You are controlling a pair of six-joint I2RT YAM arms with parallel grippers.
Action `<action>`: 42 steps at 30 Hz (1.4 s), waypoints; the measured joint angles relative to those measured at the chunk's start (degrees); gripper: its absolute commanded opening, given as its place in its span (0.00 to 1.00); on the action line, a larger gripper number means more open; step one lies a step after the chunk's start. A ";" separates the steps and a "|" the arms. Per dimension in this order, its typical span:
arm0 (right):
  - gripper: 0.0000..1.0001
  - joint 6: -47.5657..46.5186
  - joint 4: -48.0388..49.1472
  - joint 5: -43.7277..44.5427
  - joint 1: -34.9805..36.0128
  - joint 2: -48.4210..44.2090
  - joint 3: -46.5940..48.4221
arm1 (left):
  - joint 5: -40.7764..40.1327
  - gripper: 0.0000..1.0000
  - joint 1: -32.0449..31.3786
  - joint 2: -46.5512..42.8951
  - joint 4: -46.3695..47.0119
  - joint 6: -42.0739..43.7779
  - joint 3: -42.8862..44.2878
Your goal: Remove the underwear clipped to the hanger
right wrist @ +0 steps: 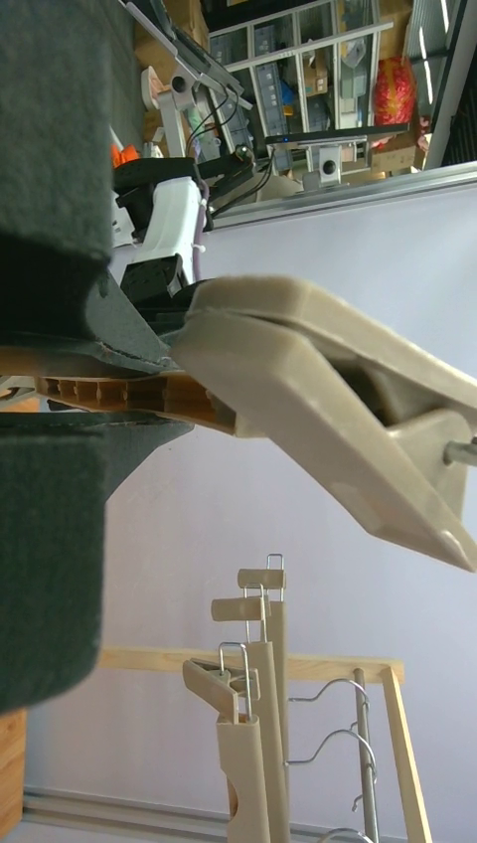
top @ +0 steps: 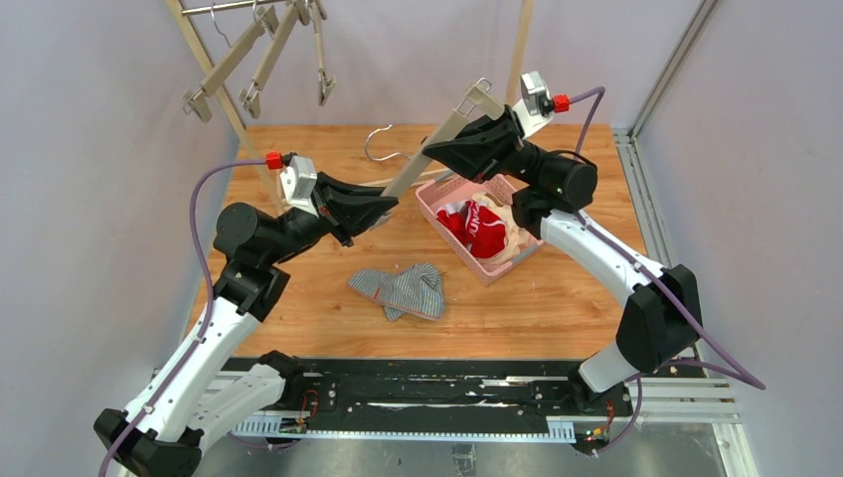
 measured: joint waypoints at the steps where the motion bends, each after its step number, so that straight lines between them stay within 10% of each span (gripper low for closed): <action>1: 0.00 0.04 0.00 0.09 0.00 -0.04 -0.13 | 0.00 0.00 0.00 0.00 0.04 -0.13 0.00; 3: 0.10 0.04 -0.02 0.50 0.00 -0.31 -0.72 | -0.02 0.00 0.00 -0.04 -0.04 -0.52 0.00; 7: 0.61 -0.72 -0.81 1.31 0.00 -1.29 -2.54 | -0.22 0.00 0.00 -0.07 -0.46 -2.89 0.02; 14: 0.64 -10.82 -13.03 1.66 0.00 -6.47 -9.86 | -6.78 0.00 0.00 -2.58 -3.37 -4.61 3.23; 29: 0.70 -57.92 -83.58 33.64 18.43 -12.74 -11.02 | -41.97 0.00 -1.01 3.56 -44.41 7.23 19.34; 42: 0.73 -59.80 -92.91 38.51 24.35 2.16 -12.98 | -59.78 0.00 -7.61 16.17 -56.57 11.08 28.52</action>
